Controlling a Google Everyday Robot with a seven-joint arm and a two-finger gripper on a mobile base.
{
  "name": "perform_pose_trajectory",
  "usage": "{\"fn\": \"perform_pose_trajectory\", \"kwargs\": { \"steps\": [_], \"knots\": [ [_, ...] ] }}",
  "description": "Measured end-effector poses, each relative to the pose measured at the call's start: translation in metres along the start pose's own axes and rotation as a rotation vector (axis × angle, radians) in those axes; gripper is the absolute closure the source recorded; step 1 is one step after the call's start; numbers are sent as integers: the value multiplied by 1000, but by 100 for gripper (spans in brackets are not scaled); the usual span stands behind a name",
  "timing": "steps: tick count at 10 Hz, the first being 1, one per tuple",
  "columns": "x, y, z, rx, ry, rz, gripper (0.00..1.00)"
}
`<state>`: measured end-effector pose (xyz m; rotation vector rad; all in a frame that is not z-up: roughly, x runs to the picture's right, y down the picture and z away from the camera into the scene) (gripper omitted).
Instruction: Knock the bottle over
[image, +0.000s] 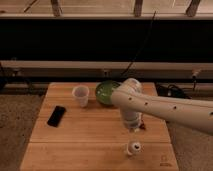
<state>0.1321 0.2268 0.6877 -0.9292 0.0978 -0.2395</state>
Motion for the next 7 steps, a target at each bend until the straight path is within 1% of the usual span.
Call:
{"fn": "perform_pose_trajectory", "kwargs": {
  "steps": [3, 6, 7],
  "knots": [
    [-25, -4, -9, 14, 11, 0, 98],
    [-27, -12, -16, 32, 26, 3, 98],
    [-31, -14, -17, 34, 30, 4, 98]
  ]
}}
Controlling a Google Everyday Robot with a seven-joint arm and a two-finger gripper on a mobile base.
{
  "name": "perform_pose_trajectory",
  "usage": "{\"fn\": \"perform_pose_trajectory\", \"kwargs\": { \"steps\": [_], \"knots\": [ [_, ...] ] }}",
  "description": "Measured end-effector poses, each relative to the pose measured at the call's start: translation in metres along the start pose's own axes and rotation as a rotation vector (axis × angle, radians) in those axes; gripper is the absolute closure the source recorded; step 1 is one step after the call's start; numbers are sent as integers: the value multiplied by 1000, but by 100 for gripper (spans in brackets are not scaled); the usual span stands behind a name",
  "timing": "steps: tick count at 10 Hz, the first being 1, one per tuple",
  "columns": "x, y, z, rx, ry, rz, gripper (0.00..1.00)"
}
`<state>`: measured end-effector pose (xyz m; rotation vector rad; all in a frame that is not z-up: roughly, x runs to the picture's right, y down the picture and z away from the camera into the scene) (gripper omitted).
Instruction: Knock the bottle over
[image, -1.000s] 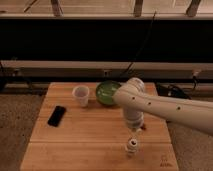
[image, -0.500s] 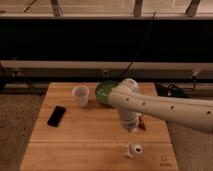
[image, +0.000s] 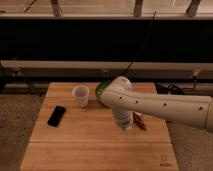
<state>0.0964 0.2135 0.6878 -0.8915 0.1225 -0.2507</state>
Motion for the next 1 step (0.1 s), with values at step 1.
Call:
{"fn": "perform_pose_trajectory", "kwargs": {
  "steps": [1],
  "knots": [
    [-7, 0, -1, 4, 3, 7, 98]
  ]
}}
